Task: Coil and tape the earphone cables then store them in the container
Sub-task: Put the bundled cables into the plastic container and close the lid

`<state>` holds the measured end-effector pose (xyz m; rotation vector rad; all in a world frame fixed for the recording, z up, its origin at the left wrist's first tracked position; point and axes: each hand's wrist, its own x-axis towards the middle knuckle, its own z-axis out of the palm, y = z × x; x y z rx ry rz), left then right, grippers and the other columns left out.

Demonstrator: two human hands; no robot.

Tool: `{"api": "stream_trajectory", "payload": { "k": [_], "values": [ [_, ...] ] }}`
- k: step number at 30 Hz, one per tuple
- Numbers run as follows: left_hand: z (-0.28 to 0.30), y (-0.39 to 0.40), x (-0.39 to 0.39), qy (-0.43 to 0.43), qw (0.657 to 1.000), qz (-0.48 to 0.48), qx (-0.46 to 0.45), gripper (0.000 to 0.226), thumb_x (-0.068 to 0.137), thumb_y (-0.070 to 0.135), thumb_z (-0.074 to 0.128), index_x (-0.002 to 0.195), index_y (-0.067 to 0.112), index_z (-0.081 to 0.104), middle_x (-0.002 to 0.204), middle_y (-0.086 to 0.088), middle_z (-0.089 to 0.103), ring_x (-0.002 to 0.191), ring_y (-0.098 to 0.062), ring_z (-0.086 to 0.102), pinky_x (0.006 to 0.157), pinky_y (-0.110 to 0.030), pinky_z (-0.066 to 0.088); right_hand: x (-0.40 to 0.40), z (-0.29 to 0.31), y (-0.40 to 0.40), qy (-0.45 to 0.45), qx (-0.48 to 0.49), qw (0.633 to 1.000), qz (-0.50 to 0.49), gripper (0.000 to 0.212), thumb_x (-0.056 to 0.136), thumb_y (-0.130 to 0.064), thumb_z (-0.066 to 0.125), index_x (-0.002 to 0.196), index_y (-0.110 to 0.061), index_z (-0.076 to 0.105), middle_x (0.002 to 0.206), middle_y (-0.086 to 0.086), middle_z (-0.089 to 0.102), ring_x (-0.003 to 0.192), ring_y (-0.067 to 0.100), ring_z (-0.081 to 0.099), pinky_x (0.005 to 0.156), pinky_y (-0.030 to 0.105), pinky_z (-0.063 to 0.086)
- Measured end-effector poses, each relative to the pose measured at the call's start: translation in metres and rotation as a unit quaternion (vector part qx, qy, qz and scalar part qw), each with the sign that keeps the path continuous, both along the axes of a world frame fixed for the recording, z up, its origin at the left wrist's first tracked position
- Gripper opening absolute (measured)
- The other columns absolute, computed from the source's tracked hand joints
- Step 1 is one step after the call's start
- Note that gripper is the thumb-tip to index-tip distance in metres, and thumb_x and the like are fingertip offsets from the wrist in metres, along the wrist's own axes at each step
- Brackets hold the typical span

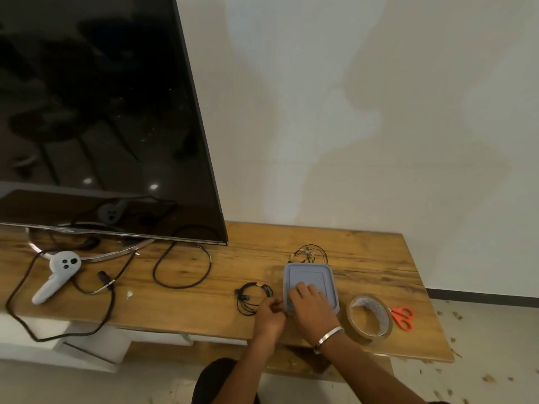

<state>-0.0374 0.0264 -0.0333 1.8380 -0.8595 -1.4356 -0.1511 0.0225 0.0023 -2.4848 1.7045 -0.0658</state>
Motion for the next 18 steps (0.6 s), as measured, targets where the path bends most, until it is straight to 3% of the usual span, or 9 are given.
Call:
{"api": "stream_trajectory", "payload": {
  "k": [2, 4, 8, 10, 13, 15, 18],
  "values": [
    [0.000, -0.001, 0.003, 0.002, 1.000, 0.004, 0.003, 0.034, 0.086, 0.000, 0.057, 0.116, 0.016, 0.061, 0.105, 0.001, 0.066, 0.097, -0.013, 0.062, 0.089, -0.031, 0.054, 0.002, -0.003, 0.000, 0.039, -0.003, 0.999, 0.022, 0.019, 0.079, -0.029, 0.066, 0.095, -0.020, 0.061, 0.097, 0.003, 0.060, 0.080, 0.022, 0.056, 0.065, 0.034, 0.050],
    [-0.002, -0.002, 0.005, 0.013, 1.000, 0.006, 0.005, 0.033, 0.086, -0.001, 0.057, 0.115, 0.014, 0.061, 0.104, -0.001, 0.066, 0.097, -0.014, 0.063, 0.086, -0.030, 0.056, 0.004, -0.006, -0.001, 0.080, -0.014, 0.996, 0.046, 0.019, 0.076, -0.030, 0.069, 0.090, -0.018, 0.063, 0.091, 0.005, 0.062, 0.074, 0.022, 0.057, 0.060, 0.034, 0.050],
    [-0.001, 0.000, 0.003, 0.024, 0.999, 0.020, 0.013, 0.032, 0.086, -0.003, 0.055, 0.113, 0.013, 0.062, 0.103, -0.003, 0.067, 0.096, -0.017, 0.064, 0.084, -0.031, 0.056, 0.006, 0.001, -0.005, 0.095, -0.021, 0.992, 0.076, 0.032, 0.094, -0.025, 0.043, 0.117, -0.005, 0.052, 0.116, 0.016, 0.050, 0.098, 0.032, 0.051, 0.081, 0.041, 0.047],
    [0.002, 0.001, 0.002, 0.020, 0.999, 0.025, 0.014, 0.029, 0.087, -0.002, 0.056, 0.111, 0.013, 0.062, 0.102, -0.002, 0.067, 0.095, -0.017, 0.063, 0.083, -0.030, 0.055, 0.002, 0.013, -0.006, 0.065, -0.023, 0.995, 0.077, 0.036, 0.093, -0.029, 0.042, 0.119, -0.005, 0.048, 0.118, 0.015, 0.048, 0.100, 0.031, 0.048, 0.083, 0.039, 0.046],
    [0.005, 0.001, 0.003, 0.011, 1.000, 0.019, 0.004, 0.025, 0.085, 0.002, 0.062, 0.107, 0.013, 0.063, 0.098, -0.001, 0.068, 0.091, -0.015, 0.064, 0.071, -0.023, 0.051, -0.020, 0.033, -0.007, -0.079, -0.038, 0.995, 0.050, 0.028, 0.089, -0.034, 0.048, 0.106, -0.012, 0.050, 0.105, 0.004, 0.048, 0.088, 0.021, 0.048, 0.070, 0.028, 0.047],
    [0.011, 0.002, 0.003, 0.001, 1.000, 0.011, -0.006, 0.022, 0.084, 0.002, 0.065, 0.101, 0.015, 0.062, 0.096, 0.000, 0.068, 0.086, -0.010, 0.062, 0.065, -0.018, 0.047, -0.040, 0.046, -0.009, -0.200, -0.059, 0.978, -0.035, 0.012, 0.089, -0.025, 0.051, 0.096, -0.016, 0.047, 0.092, -0.002, 0.045, 0.073, 0.015, 0.046, 0.057, 0.019, 0.040],
    [0.014, 0.002, 0.005, -0.034, 0.999, -0.004, -0.020, 0.022, 0.086, 0.002, 0.064, 0.094, 0.022, 0.058, 0.099, 0.000, 0.065, 0.085, -0.006, 0.059, 0.066, -0.016, 0.047, -0.074, 0.056, -0.022, -0.359, -0.114, 0.899, -0.225, 0.006, 0.096, -0.018, 0.046, 0.091, -0.015, 0.046, 0.082, 0.003, 0.051, 0.067, 0.018, 0.051, 0.051, 0.023, 0.039]
  ]
}}
